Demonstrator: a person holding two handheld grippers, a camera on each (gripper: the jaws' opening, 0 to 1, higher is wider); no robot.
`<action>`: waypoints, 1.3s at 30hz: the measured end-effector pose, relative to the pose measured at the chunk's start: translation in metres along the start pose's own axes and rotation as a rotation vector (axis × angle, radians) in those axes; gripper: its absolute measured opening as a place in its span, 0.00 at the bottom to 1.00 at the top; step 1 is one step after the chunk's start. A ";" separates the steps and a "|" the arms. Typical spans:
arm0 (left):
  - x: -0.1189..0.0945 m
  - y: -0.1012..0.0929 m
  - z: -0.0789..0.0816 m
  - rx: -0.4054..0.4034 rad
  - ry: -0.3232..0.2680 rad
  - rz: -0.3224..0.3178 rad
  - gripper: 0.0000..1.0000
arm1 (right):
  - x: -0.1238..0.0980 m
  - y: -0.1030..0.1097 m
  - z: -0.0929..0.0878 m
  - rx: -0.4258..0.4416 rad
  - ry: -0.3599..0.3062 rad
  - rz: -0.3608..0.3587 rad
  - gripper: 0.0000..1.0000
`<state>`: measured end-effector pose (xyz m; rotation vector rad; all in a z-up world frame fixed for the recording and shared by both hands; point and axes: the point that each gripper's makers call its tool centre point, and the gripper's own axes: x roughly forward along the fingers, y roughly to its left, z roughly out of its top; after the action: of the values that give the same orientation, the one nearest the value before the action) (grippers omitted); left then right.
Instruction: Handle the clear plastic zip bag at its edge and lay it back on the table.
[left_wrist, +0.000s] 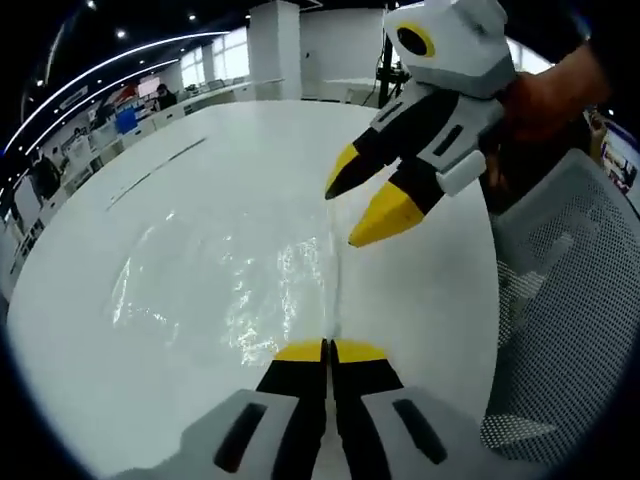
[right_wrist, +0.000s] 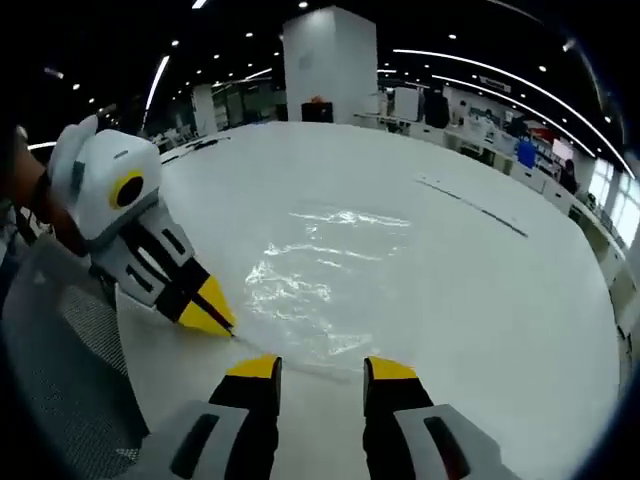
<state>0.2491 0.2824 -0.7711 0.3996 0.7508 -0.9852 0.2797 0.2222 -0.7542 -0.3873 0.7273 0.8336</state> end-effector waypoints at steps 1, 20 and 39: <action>-0.001 0.000 0.000 0.001 0.009 0.000 0.00 | 0.002 0.001 0.001 -0.032 0.007 0.008 0.30; -0.043 0.003 0.003 0.040 -0.005 0.031 0.00 | 0.014 0.067 0.026 -0.452 0.039 0.137 0.09; -0.077 0.020 -0.012 -0.031 -0.036 0.150 0.00 | 0.016 0.093 0.057 -0.489 0.009 0.153 0.00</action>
<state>0.2359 0.3462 -0.7242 0.4038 0.6928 -0.8372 0.2391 0.3217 -0.7291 -0.7796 0.5600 1.1573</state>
